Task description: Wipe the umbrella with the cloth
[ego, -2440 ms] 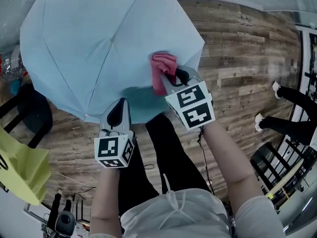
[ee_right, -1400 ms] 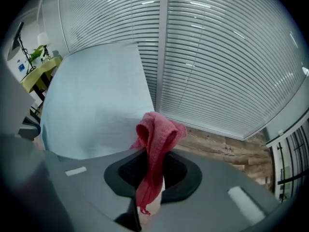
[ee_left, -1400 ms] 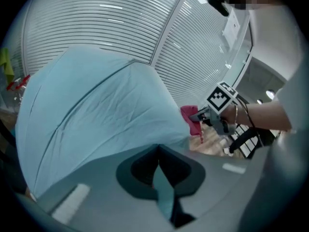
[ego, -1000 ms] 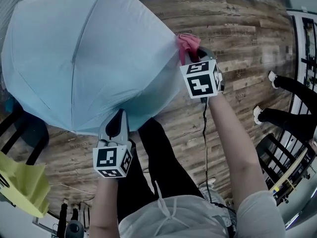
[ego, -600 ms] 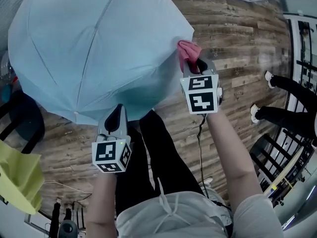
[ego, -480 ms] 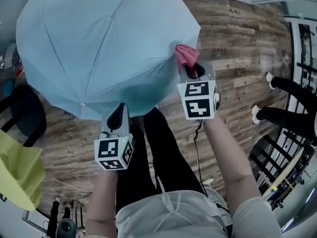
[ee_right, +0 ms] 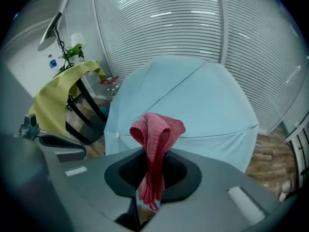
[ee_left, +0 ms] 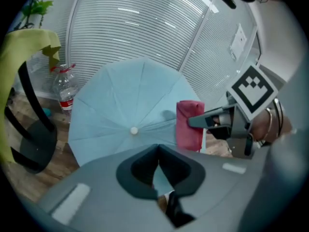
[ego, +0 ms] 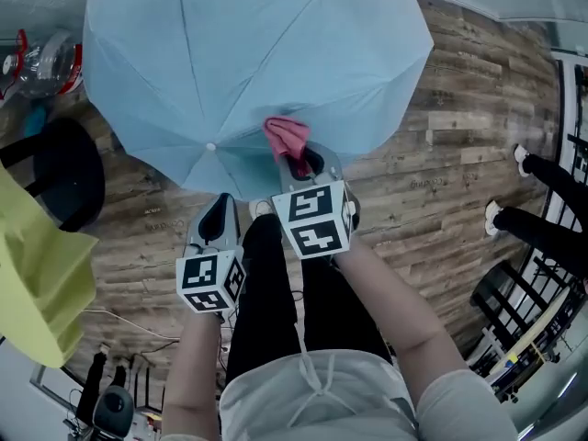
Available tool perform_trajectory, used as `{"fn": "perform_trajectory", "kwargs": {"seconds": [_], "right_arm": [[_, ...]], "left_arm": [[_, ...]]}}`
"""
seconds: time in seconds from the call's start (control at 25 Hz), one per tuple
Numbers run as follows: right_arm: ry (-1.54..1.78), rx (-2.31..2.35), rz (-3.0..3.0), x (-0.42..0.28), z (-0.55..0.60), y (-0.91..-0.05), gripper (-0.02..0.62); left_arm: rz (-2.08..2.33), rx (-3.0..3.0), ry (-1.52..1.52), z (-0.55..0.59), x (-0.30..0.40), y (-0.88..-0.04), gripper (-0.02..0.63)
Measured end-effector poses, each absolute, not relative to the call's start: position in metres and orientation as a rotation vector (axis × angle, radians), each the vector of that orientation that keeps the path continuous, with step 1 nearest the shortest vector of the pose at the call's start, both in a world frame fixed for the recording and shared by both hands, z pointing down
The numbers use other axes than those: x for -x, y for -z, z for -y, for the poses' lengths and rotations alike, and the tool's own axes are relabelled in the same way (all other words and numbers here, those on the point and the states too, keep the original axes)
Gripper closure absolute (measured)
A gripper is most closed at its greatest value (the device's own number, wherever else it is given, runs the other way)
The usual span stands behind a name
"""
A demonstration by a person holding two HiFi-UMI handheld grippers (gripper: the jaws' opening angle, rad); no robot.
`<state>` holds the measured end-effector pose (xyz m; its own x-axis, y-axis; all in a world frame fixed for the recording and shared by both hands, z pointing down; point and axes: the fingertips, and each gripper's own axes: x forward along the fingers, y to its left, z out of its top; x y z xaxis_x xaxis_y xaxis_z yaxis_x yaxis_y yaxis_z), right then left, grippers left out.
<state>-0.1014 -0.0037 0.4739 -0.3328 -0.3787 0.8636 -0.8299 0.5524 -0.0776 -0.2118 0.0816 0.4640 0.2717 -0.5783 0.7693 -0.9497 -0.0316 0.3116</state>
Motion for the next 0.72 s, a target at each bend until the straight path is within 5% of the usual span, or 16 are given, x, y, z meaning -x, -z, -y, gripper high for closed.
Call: {"fn": "perform_trajectory", "kwargs": {"seconds": [0.36, 0.72], "right_arm": [[-0.66, -0.799, 1.939, 0.202, -0.031, -0.528, 0.532], [-0.669, -0.817, 1.916, 0.217, -0.025, -0.548, 0.532]], "left_arm": [[1.496, -1.598, -0.516, -0.118, 0.292, -0.486, 0.598], [1.495, -1.596, -0.537, -0.136, 0.321, -0.503, 0.598]]}}
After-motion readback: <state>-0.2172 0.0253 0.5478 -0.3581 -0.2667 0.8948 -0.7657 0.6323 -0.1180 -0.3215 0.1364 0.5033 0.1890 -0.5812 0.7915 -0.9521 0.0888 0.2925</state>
